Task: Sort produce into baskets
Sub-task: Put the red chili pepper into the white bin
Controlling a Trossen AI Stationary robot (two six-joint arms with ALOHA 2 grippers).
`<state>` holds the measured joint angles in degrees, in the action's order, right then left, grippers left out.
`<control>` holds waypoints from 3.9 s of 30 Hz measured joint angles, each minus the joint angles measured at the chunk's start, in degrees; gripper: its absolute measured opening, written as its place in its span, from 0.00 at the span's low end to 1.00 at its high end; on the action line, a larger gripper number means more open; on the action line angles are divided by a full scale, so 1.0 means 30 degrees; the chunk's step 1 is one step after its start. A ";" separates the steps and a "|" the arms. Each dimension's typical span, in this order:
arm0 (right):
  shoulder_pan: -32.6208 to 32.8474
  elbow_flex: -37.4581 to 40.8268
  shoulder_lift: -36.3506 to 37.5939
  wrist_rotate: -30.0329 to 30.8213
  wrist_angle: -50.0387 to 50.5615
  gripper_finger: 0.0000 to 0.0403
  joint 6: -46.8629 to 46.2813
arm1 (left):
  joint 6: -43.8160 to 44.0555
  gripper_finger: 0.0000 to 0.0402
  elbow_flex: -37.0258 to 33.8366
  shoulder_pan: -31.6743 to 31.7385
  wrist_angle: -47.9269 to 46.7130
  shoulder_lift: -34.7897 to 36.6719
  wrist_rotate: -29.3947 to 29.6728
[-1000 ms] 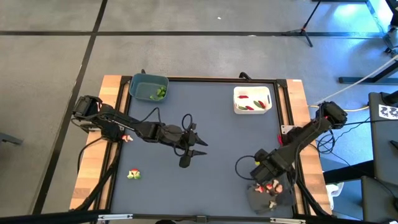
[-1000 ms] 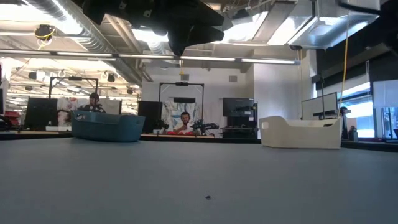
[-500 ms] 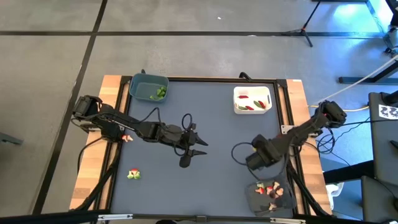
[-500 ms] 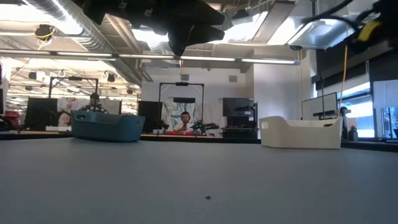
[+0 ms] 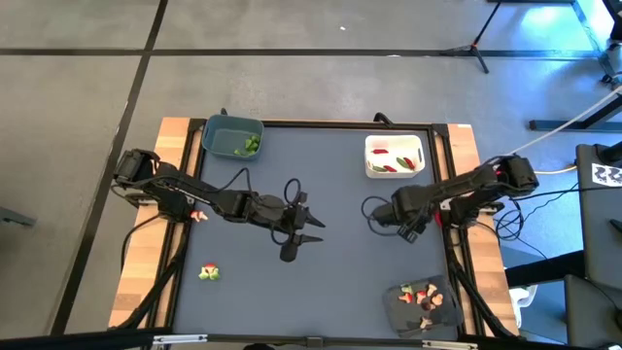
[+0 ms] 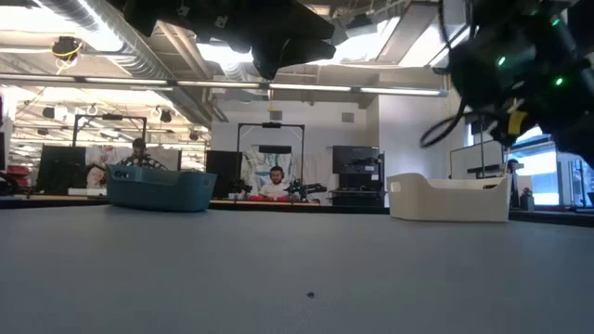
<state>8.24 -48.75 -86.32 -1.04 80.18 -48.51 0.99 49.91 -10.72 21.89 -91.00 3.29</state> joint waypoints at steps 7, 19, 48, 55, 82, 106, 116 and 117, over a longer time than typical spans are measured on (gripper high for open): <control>-0.2461 0.0792 -0.0065 0.0180 -0.1601 0.45 0.2935 | -0.1675 0.43 0.0000 0.0000 -0.0121 0.0000 0.0029; -0.5312 0.1145 -0.2417 0.0169 -0.1623 0.45 0.7660 | -0.3581 0.43 0.0000 0.0000 -0.0127 0.0000 0.0015; -0.5270 0.2911 -0.9058 0.0218 -0.2463 0.45 1.1064 | -0.5323 0.43 0.0007 0.1444 -0.0663 0.0000 -0.0058; -0.5313 0.2949 -0.9056 -0.0652 -0.2752 0.37 1.1603 | -0.5306 0.43 0.0007 0.1450 -0.0670 0.0000 -0.0041; -0.5219 0.1071 -0.5109 -0.2085 -0.3683 0.01 1.0518 | -0.4966 0.43 0.0007 0.1450 -0.0663 0.0000 -0.0029; -0.5255 0.2162 -0.7603 0.1007 -0.2557 0.78 1.1451 | -0.5388 0.43 0.0007 0.1508 -0.0670 0.0000 -0.0029; -0.5376 0.2075 -0.9568 0.2199 -0.2016 0.80 1.3170 | -0.5374 0.43 0.0007 0.1508 -0.0670 0.0000 -0.0029; -0.5394 0.2075 -0.9581 0.2075 -0.2016 0.79 1.3178 | -0.5374 0.43 0.0007 0.1508 -0.0678 0.0000 -0.0029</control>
<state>-7.94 -42.52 -115.07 5.18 74.13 -8.97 -15.14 49.93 -6.20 19.86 -91.00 3.20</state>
